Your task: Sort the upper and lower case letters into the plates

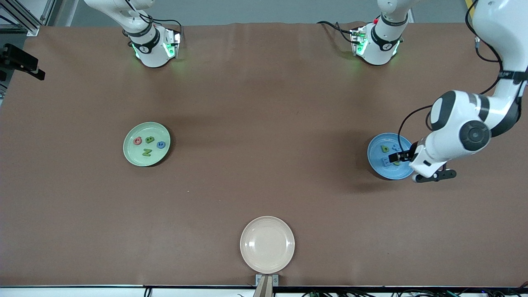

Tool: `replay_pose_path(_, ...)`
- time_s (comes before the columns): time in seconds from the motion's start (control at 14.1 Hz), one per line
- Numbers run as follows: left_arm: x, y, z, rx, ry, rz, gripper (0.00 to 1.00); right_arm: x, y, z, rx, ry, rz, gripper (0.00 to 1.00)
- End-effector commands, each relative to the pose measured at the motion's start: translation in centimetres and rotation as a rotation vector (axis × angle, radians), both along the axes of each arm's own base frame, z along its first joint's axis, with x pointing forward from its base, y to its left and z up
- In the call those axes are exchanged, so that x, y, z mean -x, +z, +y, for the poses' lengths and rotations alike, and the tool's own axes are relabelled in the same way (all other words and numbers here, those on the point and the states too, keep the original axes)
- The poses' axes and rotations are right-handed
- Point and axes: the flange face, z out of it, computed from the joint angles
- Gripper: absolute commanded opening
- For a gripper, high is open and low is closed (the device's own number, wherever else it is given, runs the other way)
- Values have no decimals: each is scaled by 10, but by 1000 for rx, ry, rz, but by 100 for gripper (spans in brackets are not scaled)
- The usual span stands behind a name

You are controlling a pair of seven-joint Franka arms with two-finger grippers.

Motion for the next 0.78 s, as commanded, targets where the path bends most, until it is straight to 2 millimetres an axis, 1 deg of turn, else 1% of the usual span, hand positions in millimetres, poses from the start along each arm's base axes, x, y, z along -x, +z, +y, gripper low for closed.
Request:
replay_pose_path(0.0,19,55,35,48,-44,-4,100,5,6,-3,15,5,-13,100)
replay_pose_path(0.07,23,70,49,43,-56,-16,100,5,6,-5,10,2,-14,100)
replay_pose_path(0.21,29,97,65,42,-61,-55,100,5,6,-3,3,3,-14,100)
replay_pose_path(0.28,32,109,70,74,-36,-78,100,5,5,-1,-1,5,-12,100)
replay_pose_path(0.43,31,123,78,98,-9,-111,100,5,5,-1,-18,4,-10,100)
replay_pose_path(0.5,27,136,78,97,-11,-135,100,6,4,-1,-19,4,-6,100)
replay_pose_path(0.71,19,160,80,87,-7,-184,100,6,4,-1,-19,4,-6,100)
